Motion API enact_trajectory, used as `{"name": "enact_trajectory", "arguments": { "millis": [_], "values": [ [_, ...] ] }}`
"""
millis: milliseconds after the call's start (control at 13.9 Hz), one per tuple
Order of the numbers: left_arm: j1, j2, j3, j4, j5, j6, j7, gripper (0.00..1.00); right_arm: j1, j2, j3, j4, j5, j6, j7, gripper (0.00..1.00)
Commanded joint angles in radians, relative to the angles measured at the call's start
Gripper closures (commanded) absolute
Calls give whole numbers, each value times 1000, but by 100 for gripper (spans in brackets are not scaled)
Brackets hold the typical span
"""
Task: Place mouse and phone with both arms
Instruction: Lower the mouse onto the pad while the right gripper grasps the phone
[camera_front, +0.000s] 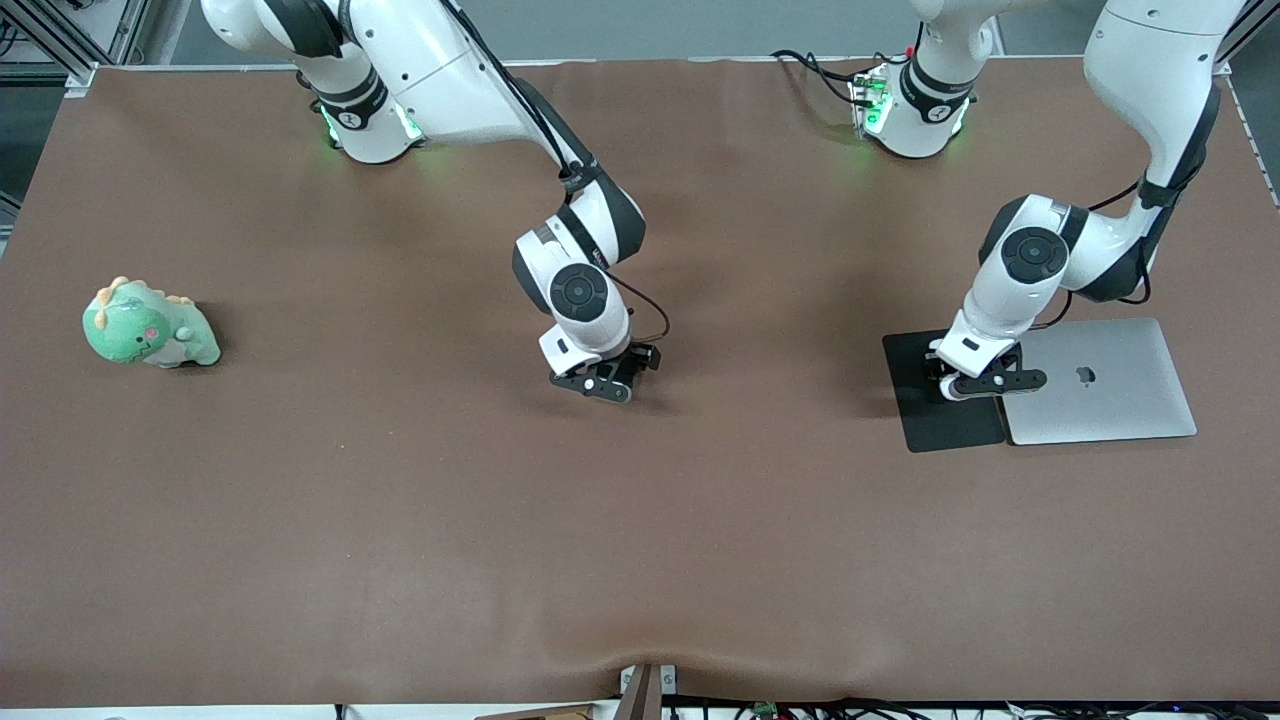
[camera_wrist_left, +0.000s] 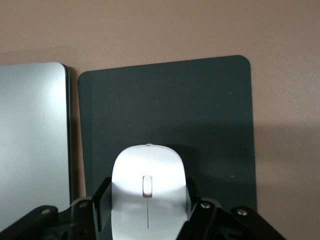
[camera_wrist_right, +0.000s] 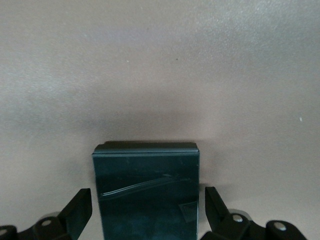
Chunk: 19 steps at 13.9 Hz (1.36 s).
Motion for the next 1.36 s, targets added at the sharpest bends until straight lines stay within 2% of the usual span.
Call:
{"name": "enact_trajectory", "arguments": {
  "millis": [0,72,144,287,503,647,718,862,934,1149,1293],
  "values": [
    [4,23,0,16,39,26,-32,100,13,5,-11,4,19,6,12,6],
    [6,28,0,24,39,26,-32,100,13,5,-11,5,14,3,4,47],
    [6,38,0,30,39,26,-32,100,11,4,-11,7,13,-1,0,75],
    [7,54,0,45,39,26,-32,100,5,1,-11,10,14,-5,9,100],
    [9,77,0,61,41,28,-32,100,-4,-7,-11,15,19,-15,3,100],
    [10,81,0,64,39,26,-32,99,-23,-30,-12,15,19,-99,-2,100],
    [10,83,0,67,39,28,-32,81,-38,-41,-12,15,19,-151,-5,100],
    [10,83,0,71,41,26,-30,22,-55,-68,-14,7,17,-184,-10,100],
    [9,81,0,71,39,26,-30,1,-56,-76,-17,6,13,-195,-11,100],
    [9,45,0,91,38,8,-33,0,-93,-120,-22,-7,10,-251,-51,100],
    [6,14,-17,110,35,-55,-32,0,-128,-185,-22,-72,10,-252,-91,100]
  ]
}}
